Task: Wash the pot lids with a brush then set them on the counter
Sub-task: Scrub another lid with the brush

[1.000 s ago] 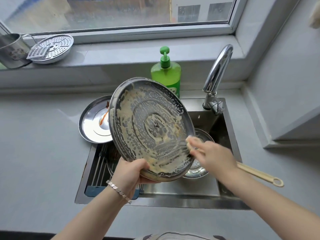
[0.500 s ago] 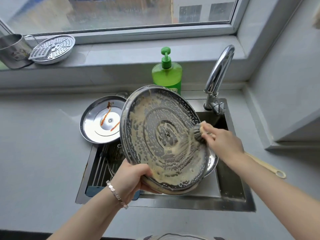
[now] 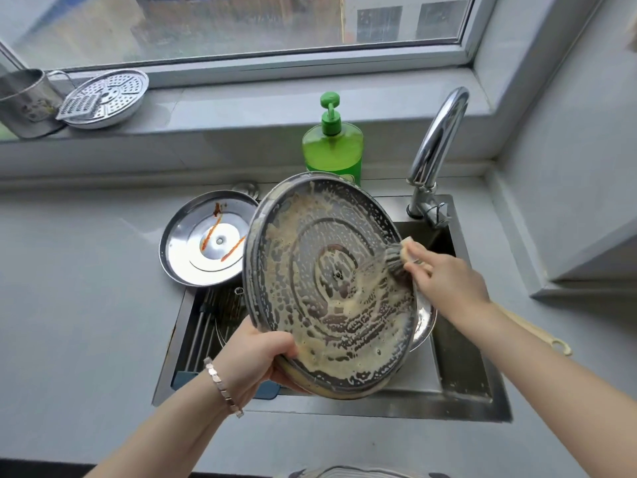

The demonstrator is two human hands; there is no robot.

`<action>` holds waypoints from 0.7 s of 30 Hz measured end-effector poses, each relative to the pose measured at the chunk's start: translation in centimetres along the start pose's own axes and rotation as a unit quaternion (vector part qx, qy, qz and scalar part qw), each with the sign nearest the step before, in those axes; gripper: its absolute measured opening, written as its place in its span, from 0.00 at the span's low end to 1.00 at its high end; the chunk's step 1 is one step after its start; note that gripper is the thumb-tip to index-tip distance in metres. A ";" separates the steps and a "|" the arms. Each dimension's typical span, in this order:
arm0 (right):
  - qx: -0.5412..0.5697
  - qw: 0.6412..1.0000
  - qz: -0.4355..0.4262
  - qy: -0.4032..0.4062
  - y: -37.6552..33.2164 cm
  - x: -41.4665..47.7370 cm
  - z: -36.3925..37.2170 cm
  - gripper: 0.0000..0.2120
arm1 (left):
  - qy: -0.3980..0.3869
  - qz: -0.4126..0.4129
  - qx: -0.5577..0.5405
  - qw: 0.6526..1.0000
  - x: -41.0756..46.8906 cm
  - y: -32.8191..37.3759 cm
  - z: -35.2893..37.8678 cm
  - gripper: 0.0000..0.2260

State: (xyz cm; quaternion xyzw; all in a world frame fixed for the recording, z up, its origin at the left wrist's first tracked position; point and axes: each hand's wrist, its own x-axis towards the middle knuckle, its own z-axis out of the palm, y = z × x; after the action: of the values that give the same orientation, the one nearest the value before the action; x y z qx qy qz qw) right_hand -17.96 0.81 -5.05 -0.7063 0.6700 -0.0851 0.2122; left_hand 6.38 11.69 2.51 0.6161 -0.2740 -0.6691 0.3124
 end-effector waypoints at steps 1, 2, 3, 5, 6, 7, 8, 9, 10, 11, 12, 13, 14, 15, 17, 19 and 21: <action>-0.007 1.000 0.001 0.000 -0.2 -0.1 0.1 0.19 | -0.001 -0.001 0.010 1.000 0.0 0.0 0.2 0.18; -0.020 0.999 -0.028 -0.012 -0.9 -0.7 0.5 0.19 | -0.002 -0.005 0.017 1.000 0.1 0.1 0.4 0.18; -0.023 0.997 -0.067 -0.026 -2.0 -1.5 1.0 0.19 | -0.001 -0.011 0.019 1.000 0.3 0.0 0.4 0.17; 0.010 0.996 -0.089 -0.025 -2.8 -1.7 1.4 0.19 | 0.001 -0.022 0.025 0.999 0.5 0.0 0.2 0.17; 0.021 0.998 -0.058 -0.014 -2.3 -0.7 1.0 0.18 | 0.003 -0.026 0.040 0.999 0.6 0.0 0.0 0.17; 0.033 0.999 -0.008 -0.009 -1.7 0.3 0.4 0.18 | 0.009 -0.030 0.060 0.998 0.7 0.0 -0.2 0.17; 0.034 0.999 0.035 -0.014 -1.2 1.1 -0.2 0.19 | 0.020 -0.035 0.079 0.996 0.9 0.0 -0.4 0.16; 0.037 0.998 0.053 -0.025 -1.1 1.4 -0.7 0.19 | 0.037 -0.040 0.095 0.994 1.1 0.0 -0.6 0.14; 0.052 0.997 0.045 -0.033 -1.6 1.2 -1.0 0.19 | 0.053 -0.039 0.103 0.992 1.4 0.1 -0.7 0.10; 0.077 0.996 0.021 -0.033 -2.5 0.5 -1.4 0.20 | 0.064 -0.031 0.104 0.992 1.6 0.2 -0.9 0.06; 0.101 0.995 -0.015 -0.020 -3.8 -0.3 -2.0 0.20 | 0.075 -0.016 0.096 0.992 1.9 0.5 -1.0 0.03; 0.112 0.992 -0.052 -0.002 -5.0 -1.1 -2.5 0.21 | 0.088 0.005 0.085 0.992 2.3 0.8 -1.1 0.03; 0.114 0.990 -0.081 0.020 -6.1 -1.7 -3.2 0.23 | 0.104 0.030 0.072 0.992 2.8 1.0 -1.2 0.05; 0.116 0.987 -0.099 0.043 -6.9 -2.1 -3.9 0.24 | 0.124 0.056 0.058 0.989 3.3 1.2 -1.3 0.06; 0.110 0.983 -0.122 0.079 -8.3 -2.3 -5.4 0.25 | 0.160 0.107 0.060 0.979 4.0 1.4 -1.1 0.10; 0.101 0.979 -0.140 0.105 -9.5 -2.4 -5.9 0.24 | 0.179 0.165 0.134 0.961 4.5 1.4 -0.6 0.13; 0.079 0.970 -0.191 0.126 -11.0 -3.0 -5.4 0.23 | 0.199 0.231 0.227 0.925 4.5 1.2 0.1 0.17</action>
State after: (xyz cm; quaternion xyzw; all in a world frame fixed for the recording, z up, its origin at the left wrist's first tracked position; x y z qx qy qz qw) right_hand -10.40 2.89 4.87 -0.7855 0.5355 -0.2649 0.1613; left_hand 6.14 7.47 0.47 0.7107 -0.4856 -0.3622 0.3578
